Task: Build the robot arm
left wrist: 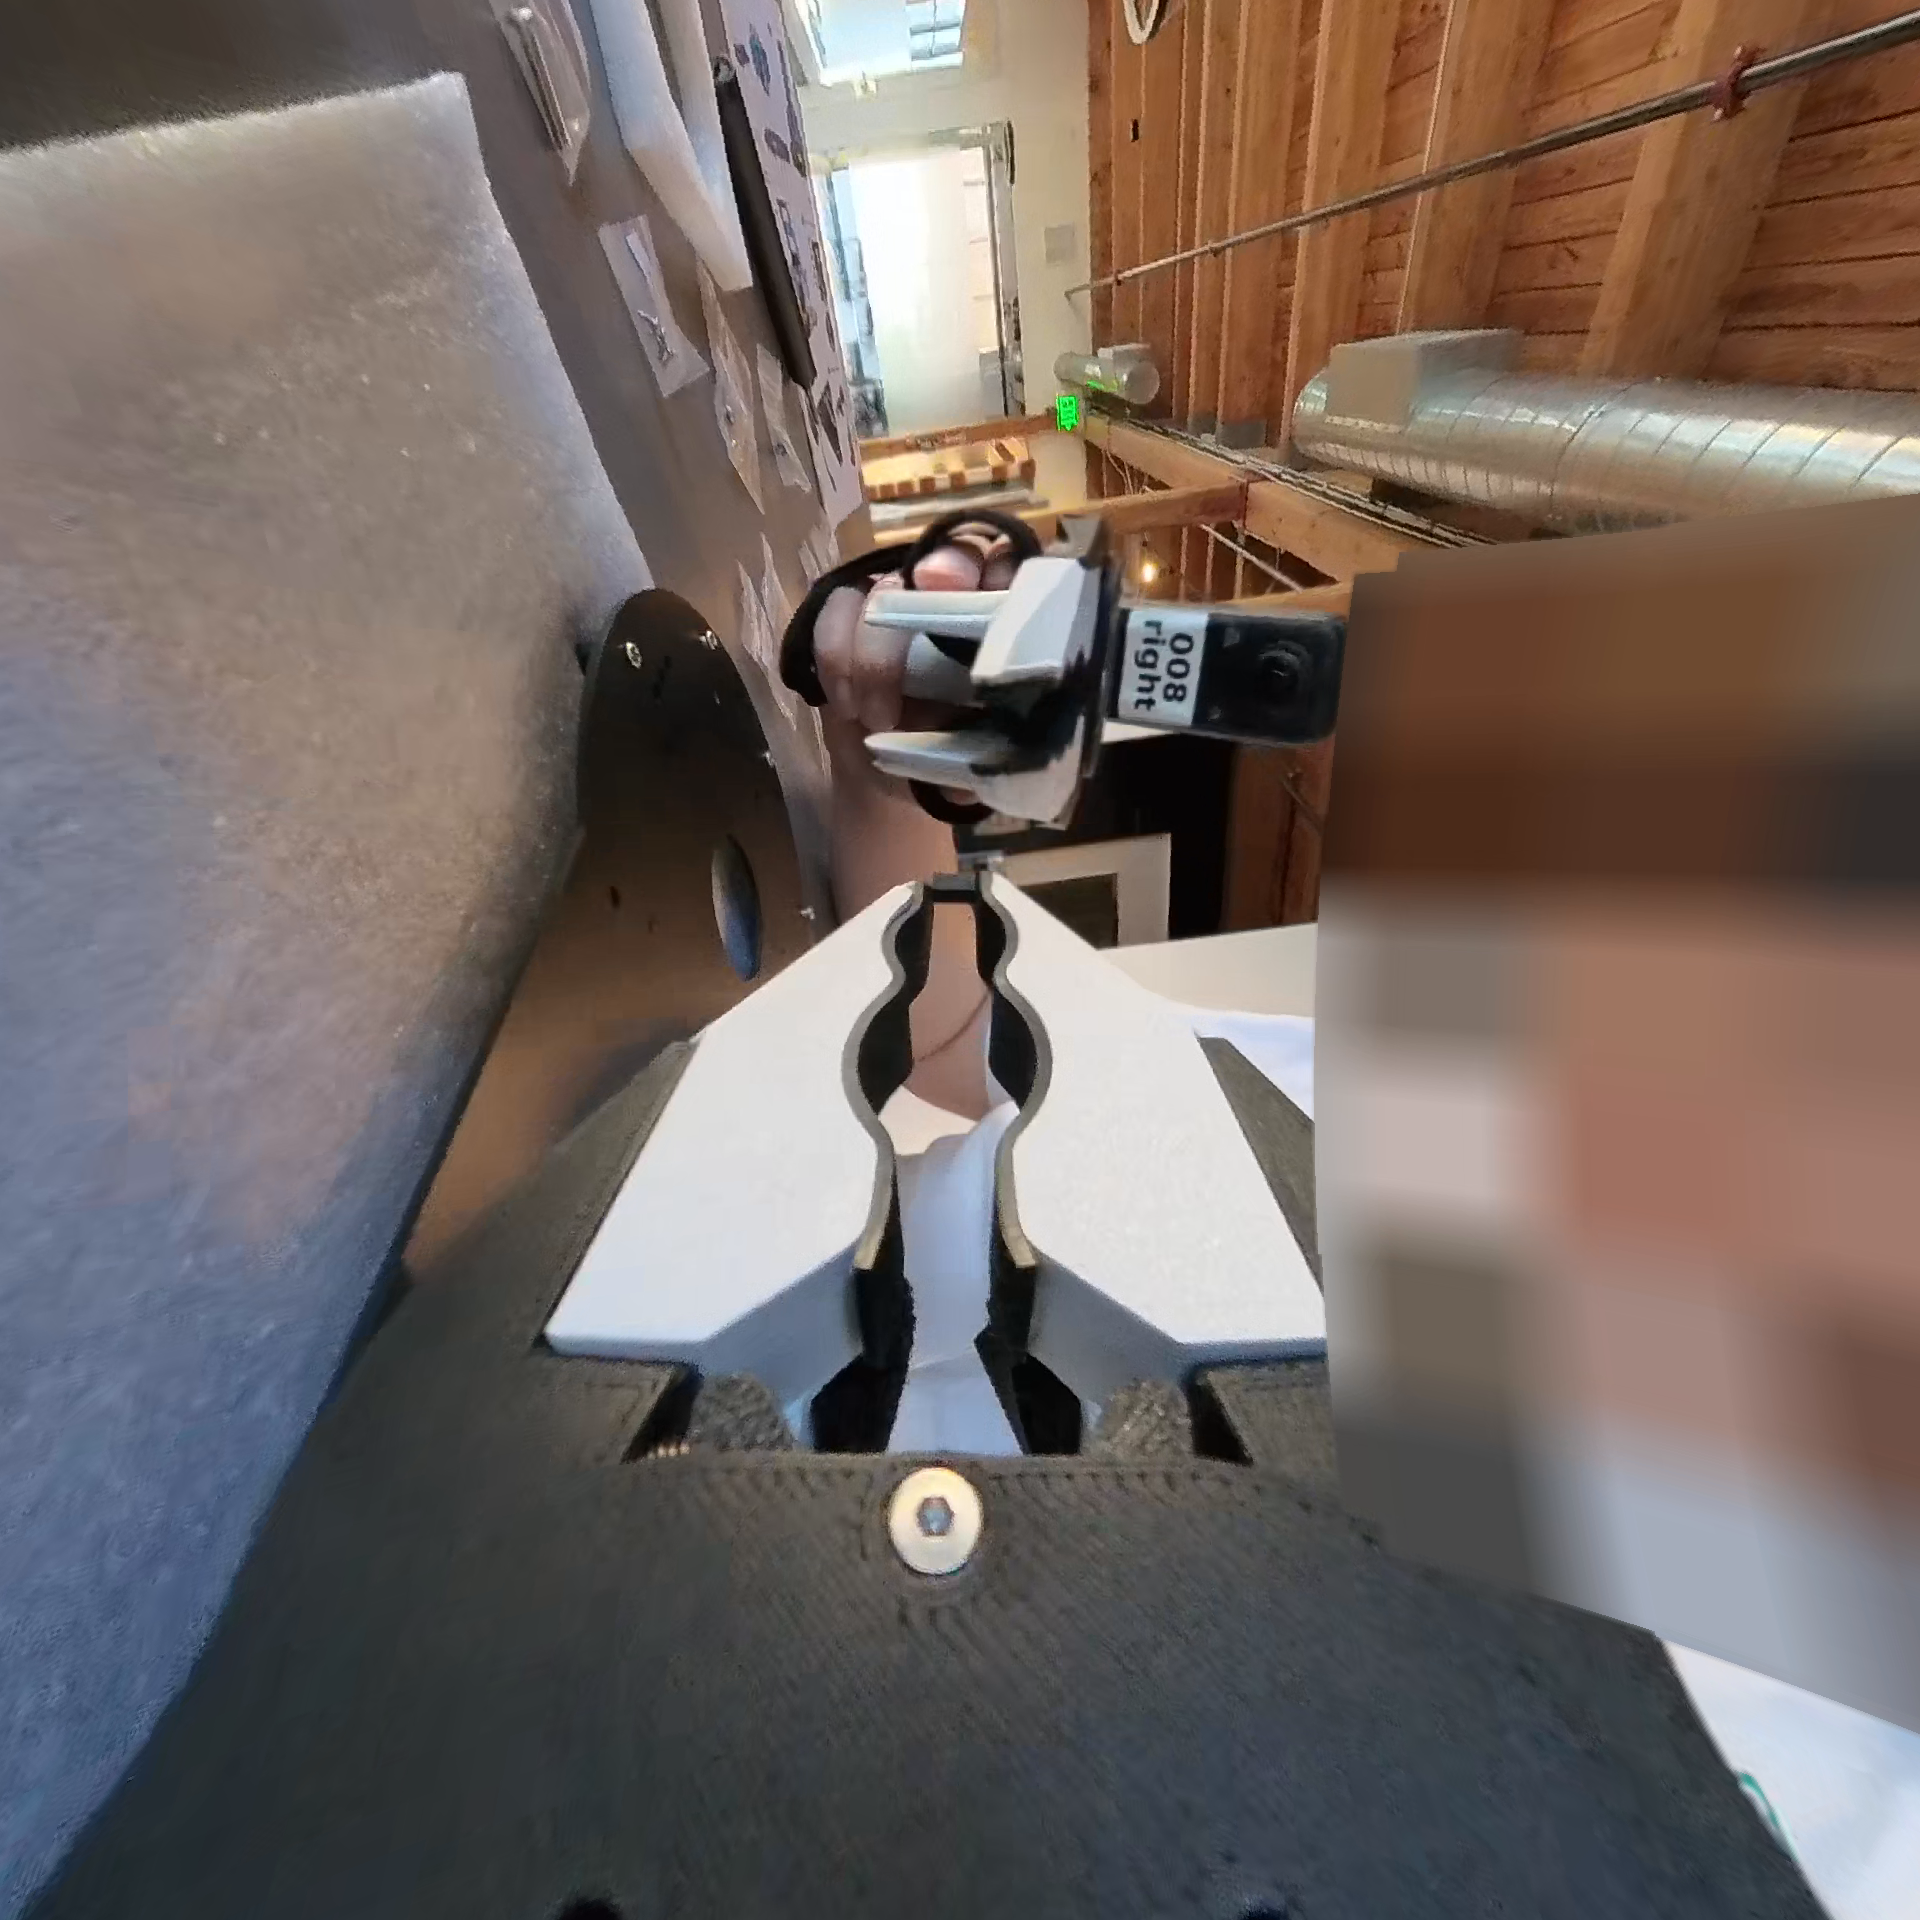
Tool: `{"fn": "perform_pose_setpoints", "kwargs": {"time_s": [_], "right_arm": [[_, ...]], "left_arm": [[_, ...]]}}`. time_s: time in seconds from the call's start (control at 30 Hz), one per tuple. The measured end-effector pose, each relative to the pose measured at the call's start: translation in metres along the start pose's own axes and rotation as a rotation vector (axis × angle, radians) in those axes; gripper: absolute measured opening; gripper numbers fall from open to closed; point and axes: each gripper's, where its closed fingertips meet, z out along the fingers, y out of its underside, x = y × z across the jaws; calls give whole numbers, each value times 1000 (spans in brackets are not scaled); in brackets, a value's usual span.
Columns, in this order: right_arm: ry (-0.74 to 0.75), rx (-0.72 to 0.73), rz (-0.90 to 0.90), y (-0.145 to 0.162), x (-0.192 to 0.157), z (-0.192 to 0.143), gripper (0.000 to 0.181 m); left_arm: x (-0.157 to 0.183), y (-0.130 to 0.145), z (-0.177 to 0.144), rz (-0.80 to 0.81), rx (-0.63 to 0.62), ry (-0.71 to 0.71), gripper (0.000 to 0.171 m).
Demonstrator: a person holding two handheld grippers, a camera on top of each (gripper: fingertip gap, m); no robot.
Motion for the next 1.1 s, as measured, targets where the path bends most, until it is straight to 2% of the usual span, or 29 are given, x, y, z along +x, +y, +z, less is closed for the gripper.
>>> {"fn": "perform_pose_setpoints", "kwargs": {"time_s": [0.03,0.3,0.47,0.63,0.8,1.1], "right_arm": [[0,-6,6,2,1,-1,13],[-22,-51,-47,8,-3,-1,1],[-53,-37,-75,-2,-13,4,9],[-142,41,-22,-18,-31,8,12],[-202,-1,-37,-12,-46,11,11],[-210,-35,-37,-9,-49,10,5]], "left_arm": [[0,0,-3,9,14,-4,6],[-5,1,-24,59,106,-57,5],[-2,8,-11,50,100,-9,6],[4,18,7,23,71,71,6],[11,22,13,18,64,112,6],[12,25,16,31,64,110,6]]}}
